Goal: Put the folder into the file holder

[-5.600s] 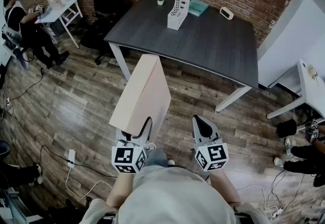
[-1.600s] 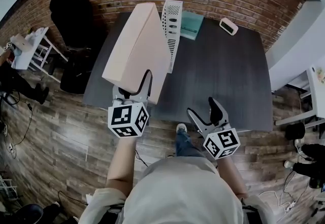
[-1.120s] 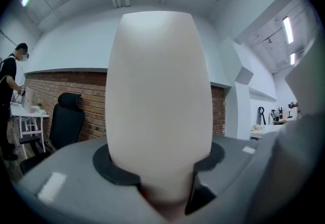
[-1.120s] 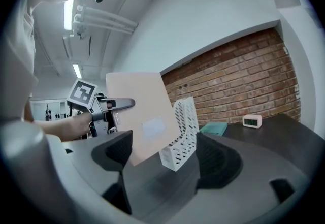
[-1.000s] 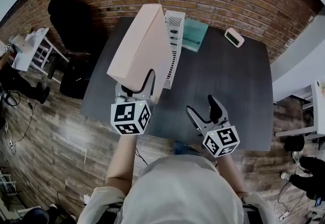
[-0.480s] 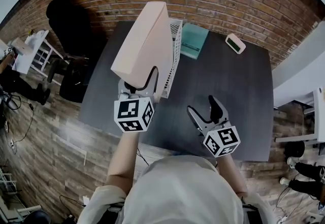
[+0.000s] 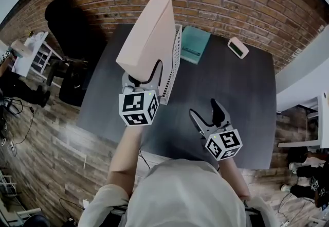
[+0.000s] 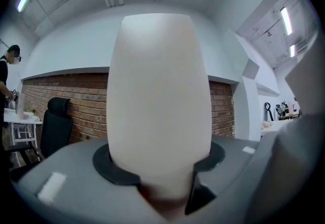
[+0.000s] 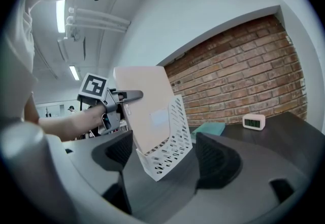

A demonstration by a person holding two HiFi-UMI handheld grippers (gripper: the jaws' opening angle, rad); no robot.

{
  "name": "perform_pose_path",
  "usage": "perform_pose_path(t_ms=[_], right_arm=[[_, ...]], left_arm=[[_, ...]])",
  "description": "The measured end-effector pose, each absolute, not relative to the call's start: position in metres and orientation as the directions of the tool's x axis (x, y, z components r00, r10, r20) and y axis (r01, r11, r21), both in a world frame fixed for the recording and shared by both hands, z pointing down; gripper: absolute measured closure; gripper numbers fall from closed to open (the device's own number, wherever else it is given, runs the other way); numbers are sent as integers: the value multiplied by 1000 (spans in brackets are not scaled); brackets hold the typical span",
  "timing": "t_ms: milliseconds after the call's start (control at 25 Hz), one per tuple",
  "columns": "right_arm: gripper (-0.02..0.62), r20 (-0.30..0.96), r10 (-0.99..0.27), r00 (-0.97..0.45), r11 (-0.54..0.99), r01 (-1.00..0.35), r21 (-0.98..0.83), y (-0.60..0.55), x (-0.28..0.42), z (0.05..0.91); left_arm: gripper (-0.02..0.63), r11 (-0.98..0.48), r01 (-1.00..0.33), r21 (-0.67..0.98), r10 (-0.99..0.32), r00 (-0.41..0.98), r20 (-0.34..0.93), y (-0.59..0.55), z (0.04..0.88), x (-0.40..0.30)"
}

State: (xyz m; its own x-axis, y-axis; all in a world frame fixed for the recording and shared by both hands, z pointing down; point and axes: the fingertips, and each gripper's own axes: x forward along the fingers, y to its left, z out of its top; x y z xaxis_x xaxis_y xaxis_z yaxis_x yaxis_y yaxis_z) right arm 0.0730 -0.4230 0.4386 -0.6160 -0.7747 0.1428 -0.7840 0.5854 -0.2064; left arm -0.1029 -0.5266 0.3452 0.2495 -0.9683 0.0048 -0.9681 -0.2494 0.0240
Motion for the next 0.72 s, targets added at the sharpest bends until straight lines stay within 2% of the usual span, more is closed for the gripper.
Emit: perform_pose_path(t_ms=[720], right_arm=[[215,183,-771,-611,570,-789,-230,-443,89,457]], left_arm=[[336,-227,-974,13,-970,227,83,-555,418,-91]])
